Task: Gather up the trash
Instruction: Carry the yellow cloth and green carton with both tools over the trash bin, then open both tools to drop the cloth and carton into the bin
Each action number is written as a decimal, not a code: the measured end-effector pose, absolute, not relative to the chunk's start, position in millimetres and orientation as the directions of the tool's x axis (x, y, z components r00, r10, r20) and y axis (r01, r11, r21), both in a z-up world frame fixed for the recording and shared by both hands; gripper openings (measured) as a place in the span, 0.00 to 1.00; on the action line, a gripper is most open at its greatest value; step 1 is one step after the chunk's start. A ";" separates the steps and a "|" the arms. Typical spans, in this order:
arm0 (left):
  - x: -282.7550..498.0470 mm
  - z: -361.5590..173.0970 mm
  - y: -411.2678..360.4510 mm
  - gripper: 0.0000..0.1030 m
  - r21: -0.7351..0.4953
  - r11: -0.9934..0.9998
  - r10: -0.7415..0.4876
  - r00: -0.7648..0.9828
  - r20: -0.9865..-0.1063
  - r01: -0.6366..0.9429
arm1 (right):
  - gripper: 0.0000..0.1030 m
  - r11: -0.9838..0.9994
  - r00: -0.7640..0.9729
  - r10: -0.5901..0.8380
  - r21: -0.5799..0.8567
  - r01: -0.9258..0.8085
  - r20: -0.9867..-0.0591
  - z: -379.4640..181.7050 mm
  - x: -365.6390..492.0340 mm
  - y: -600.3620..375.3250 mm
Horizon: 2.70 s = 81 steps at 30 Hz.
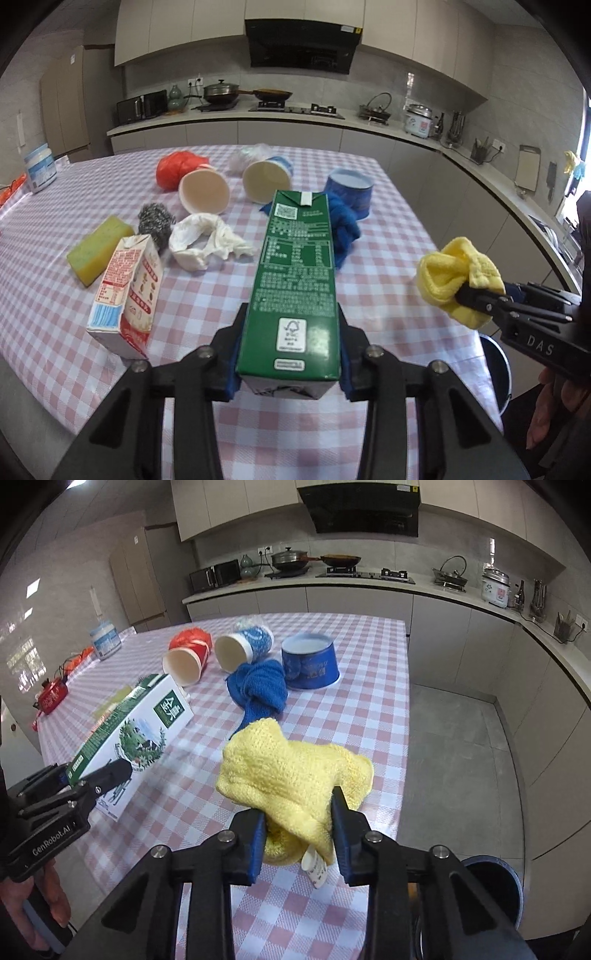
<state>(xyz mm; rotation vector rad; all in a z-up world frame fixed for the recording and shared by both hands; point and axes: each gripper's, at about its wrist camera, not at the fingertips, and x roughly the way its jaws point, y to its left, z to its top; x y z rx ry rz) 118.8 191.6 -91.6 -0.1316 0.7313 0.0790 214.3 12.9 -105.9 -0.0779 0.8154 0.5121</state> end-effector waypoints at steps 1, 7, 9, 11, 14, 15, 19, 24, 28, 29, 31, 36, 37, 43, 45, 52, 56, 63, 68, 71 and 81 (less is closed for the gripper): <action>117.9 -87.2 187.3 0.40 -0.083 0.991 0.025 0.746 -0.665 -0.108 | 0.32 0.879 0.579 0.408 0.131 -0.459 -0.706 -101.2 211.5 7.9; 112.7 -67.9 158.1 0.40 -0.076 0.996 -0.021 0.762 -0.647 -0.037 | 0.33 0.906 0.640 0.390 0.153 -0.394 -0.663 -65.9 191.8 -41.0; 112.3 -64.5 146.1 0.40 -0.079 0.997 -0.039 0.765 -0.643 -0.016 | 0.33 0.918 0.660 0.371 0.153 -0.366 -0.653 -56.4 183.9 -62.1; 113.7 -62.1 130.1 0.40 -0.080 0.997 -0.062 0.764 -0.642 0.014 | 0.33 0.929 0.675 0.353 0.156 -0.337 -0.648 -49.9 177.2 -83.5; 115.2 -58.8 105.1 0.40 -0.085 0.995 -0.100 0.762 -0.639 0.059 | 0.33 0.944 0.695 0.321 0.156 -0.291 -0.643 -42.7 164.9 -116.2; 114.4 -58.1 97.8 0.40 -0.086 0.994 -0.109 0.763 -0.638 0.070 | 0.33 0.947 0.699 0.313 0.157 -0.280 -0.642 -41.4 162.3 -124.1; 112.5 -56.0 60.9 0.40 -0.092 0.988 -0.156 0.754 -0.638 0.126 | 0.33 0.961 0.711 0.275 0.159 -0.226 -0.647 -39.7 148.6 -168.9; 109.6 -58.5 14.7 0.40 -0.087 0.978 -0.200 0.736 -0.647 0.189 | 0.33 0.969 0.709 0.248 0.165 -0.185 -0.660 -46.5 136.5 -216.4; 111.4 -66.2 -20.8 0.40 -0.094 0.969 -0.232 0.708 -0.667 0.229 | 0.33 0.971 0.699 0.240 0.180 -0.161 -0.674 -57.2 131.8 -252.7; 111.8 -68.4 -27.2 0.40 -0.098 0.967 -0.239 0.700 -0.673 0.236 | 0.33 0.971 0.696 0.238 0.180 -0.156 -0.678 -59.6 131.8 -260.7; 111.8 -72.2 -41.4 0.40 -0.104 0.962 -0.253 0.686 -0.683 0.251 | 0.33 0.971 0.691 0.238 0.184 -0.153 -0.683 -63.7 131.7 -274.6; 114.2 -89.9 -76.3 0.40 -0.119 0.954 -0.274 0.643 -0.715 0.275 | 0.33 0.967 0.658 0.256 0.188 -0.174 -0.708 -83.7 133.6 -304.2; 116.7 -95.6 -82.0 0.40 -0.119 0.954 -0.272 0.631 -0.726 0.275 | 0.33 0.965 0.649 0.263 0.188 -0.185 -0.714 -89.3 134.7 -306.8; 124.4 -126.3 -115.2 0.40 -0.149 0.950 -0.283 0.556 -0.782 0.274 | 0.33 0.956 0.572 0.287 0.195 -0.219 -0.768 -139.1 150.2 -323.2; 128.1 -137.4 -119.7 0.40 -0.144 0.954 -0.270 0.541 -0.796 0.264 | 0.33 0.954 0.540 0.289 0.194 -0.227 -0.791 -158.9 157.8 -329.5; 140.1 -195.3 -131.7 0.40 -0.193 0.955 -0.276 0.441 -0.854 0.224 | 0.35 0.924 0.399 0.335 0.216 -0.316 -0.854 -230.8 180.2 -335.9; 148.1 -225.2 -140.0 0.64 -0.171 0.967 -0.237 0.413 -0.880 0.191 | 0.76 0.924 0.284 0.332 0.249 -0.292 -0.899 -285.3 206.9 -344.0; 138.7 -231.3 -138.0 0.88 -0.083 0.988 -0.134 0.436 -0.890 0.133 | 1.00 0.972 0.352 0.233 0.230 -0.052 -0.906 -303.6 223.2 -409.9; 141.6 -223.4 -154.7 0.93 -0.070 0.989 -0.121 0.441 -0.889 0.130 | 1.00 0.980 0.383 0.196 0.199 -0.032 -0.903 -294.1 220.7 -419.4; 139.7 -220.3 -160.1 0.94 -0.065 0.988 -0.121 0.442 -0.889 0.140 | 1.00 0.980 0.390 0.192 0.194 -0.034 -0.901 -286.8 218.5 -423.3; 147.7 -213.8 -162.6 0.94 -0.054 0.986 -0.119 0.443 -0.889 0.155 | 1.00 0.981 0.423 0.184 0.191 -0.027 -0.887 -269.7 210.0 -413.5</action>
